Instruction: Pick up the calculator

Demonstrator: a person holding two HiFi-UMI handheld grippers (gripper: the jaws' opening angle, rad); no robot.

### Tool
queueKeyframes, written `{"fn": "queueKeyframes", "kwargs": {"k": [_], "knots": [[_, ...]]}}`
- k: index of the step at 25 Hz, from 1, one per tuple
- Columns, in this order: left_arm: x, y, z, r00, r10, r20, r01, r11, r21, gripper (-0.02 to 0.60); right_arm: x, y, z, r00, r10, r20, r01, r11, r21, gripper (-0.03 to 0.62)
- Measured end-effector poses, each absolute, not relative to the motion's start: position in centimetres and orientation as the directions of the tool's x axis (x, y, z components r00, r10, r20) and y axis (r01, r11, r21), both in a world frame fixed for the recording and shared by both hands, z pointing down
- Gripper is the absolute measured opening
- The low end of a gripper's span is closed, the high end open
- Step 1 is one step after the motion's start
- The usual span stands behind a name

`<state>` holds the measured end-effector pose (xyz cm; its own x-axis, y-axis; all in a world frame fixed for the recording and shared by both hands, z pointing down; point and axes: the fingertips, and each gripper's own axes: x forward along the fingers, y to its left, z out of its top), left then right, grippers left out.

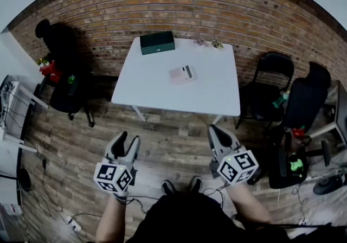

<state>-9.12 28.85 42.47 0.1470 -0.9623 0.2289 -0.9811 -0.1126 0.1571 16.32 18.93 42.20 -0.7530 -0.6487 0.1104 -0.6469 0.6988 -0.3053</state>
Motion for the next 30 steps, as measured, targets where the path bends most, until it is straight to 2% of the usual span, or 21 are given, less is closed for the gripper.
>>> {"fn": "queueKeyframes", "kwargs": {"k": [10, 18, 20, 30], "knots": [[-3.7, 29.0, 42.6, 0.142, -0.96, 0.24, -0.98, -0.102, 0.171, 0.189, 20.1, 18.0, 42.2, -0.768, -0.634, 0.094, -0.627, 0.713, -0.314, 0.004], [-1.2, 29.4, 42.5, 0.094, -0.966, 0.243, -0.985, -0.054, 0.165, 0.189, 22.7, 15.8, 42.5, -0.756, -0.65, 0.079, -0.623, 0.678, -0.389, 0.009], [-0.7, 29.5, 42.5, 0.078, -0.967, 0.243, -0.987, -0.04, 0.157, 0.189, 23.3, 15.5, 42.6, -0.761, -0.645, 0.074, -0.617, 0.683, -0.391, 0.035], [-0.5, 29.1, 44.2, 0.041, -0.962, 0.268, -0.985, 0.005, 0.17, 0.189, 24.2, 13.1, 44.2, -0.771, -0.629, 0.097, -0.607, 0.681, -0.409, 0.049]]}}
